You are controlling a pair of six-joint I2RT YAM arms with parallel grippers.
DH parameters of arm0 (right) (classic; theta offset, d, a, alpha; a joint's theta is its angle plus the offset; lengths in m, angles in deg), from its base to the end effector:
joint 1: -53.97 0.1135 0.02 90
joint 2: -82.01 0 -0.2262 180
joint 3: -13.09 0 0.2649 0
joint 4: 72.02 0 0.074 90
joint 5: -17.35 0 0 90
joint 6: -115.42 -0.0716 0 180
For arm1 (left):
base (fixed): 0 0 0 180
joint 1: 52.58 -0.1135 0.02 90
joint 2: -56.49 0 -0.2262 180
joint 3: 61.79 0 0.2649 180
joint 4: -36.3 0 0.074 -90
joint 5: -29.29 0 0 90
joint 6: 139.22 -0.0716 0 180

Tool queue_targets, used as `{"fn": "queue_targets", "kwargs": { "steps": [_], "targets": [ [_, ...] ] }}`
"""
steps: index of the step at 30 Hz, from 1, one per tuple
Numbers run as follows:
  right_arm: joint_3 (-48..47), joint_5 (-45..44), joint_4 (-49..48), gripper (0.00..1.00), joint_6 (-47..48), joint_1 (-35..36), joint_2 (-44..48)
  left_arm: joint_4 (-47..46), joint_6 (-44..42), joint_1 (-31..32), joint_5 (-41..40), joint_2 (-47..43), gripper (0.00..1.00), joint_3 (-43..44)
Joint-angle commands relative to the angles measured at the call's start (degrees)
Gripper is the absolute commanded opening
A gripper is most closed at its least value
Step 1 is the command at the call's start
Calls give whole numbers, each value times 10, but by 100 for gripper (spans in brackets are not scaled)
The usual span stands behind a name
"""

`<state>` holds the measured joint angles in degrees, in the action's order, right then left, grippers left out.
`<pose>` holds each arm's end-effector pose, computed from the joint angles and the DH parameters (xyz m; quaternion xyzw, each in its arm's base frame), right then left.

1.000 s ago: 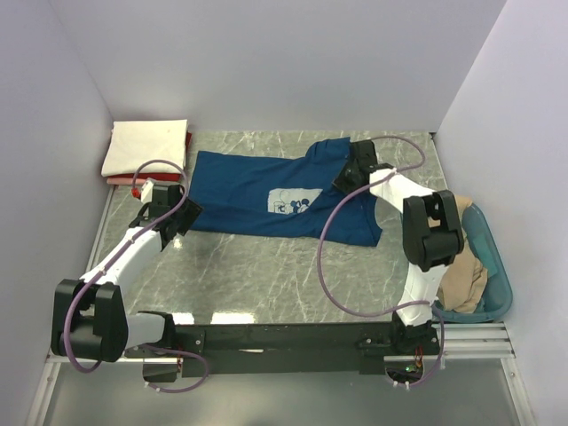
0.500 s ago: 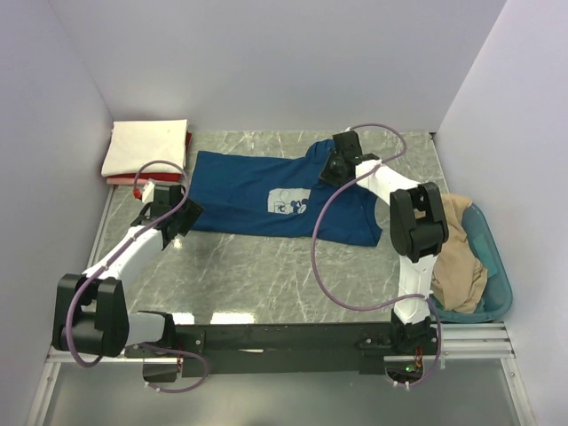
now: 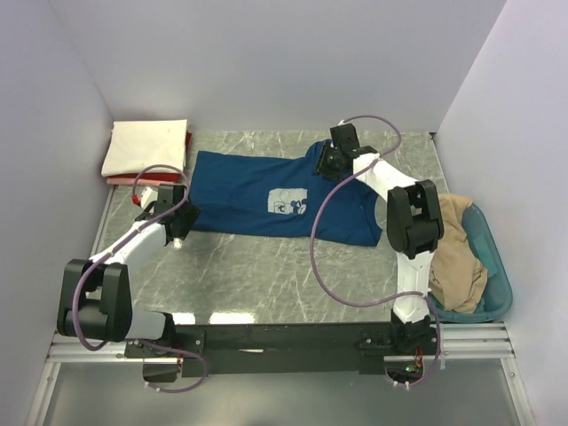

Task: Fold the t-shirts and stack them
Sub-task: Fold the tshirt

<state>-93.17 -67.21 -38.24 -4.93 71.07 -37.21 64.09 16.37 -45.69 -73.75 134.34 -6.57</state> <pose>0.4646 0.1500 0.1457 0.0898 0.9244 0.1885 0.3193 0.3082 -0.0210 0.1219 -0.4917 0.7960 -0.1127 0.3345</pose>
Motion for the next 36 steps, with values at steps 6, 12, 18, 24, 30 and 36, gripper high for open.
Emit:
{"fn": "queue_targets", "kwargs": {
  "steps": [6, 12, 18, 24, 30, 36],
  "targets": [
    [210, -18, -24, 47, -55, 0, 205, -42, -3, -36, -9, 3, 58, -24],
    [392, -1, -56, 45, -92, -36, 358, -69, 0, -40, -1, 26, 58, -35],
    [496, -24, -43, 45, -109, -60, 471, -88, 4, -41, -3, 51, 58, -35],
    [552, -53, -21, 45, -112, -78, 536, -92, 3, -43, -15, 73, 57, -35],
    [583, -70, -22, 45, -104, -101, 554, -96, -2, -43, -33, 80, 54, -39],
    [592, -74, -46, 45, -95, -118, 524, -110, -9, -43, -44, 93, 45, -44]
  ]
}}
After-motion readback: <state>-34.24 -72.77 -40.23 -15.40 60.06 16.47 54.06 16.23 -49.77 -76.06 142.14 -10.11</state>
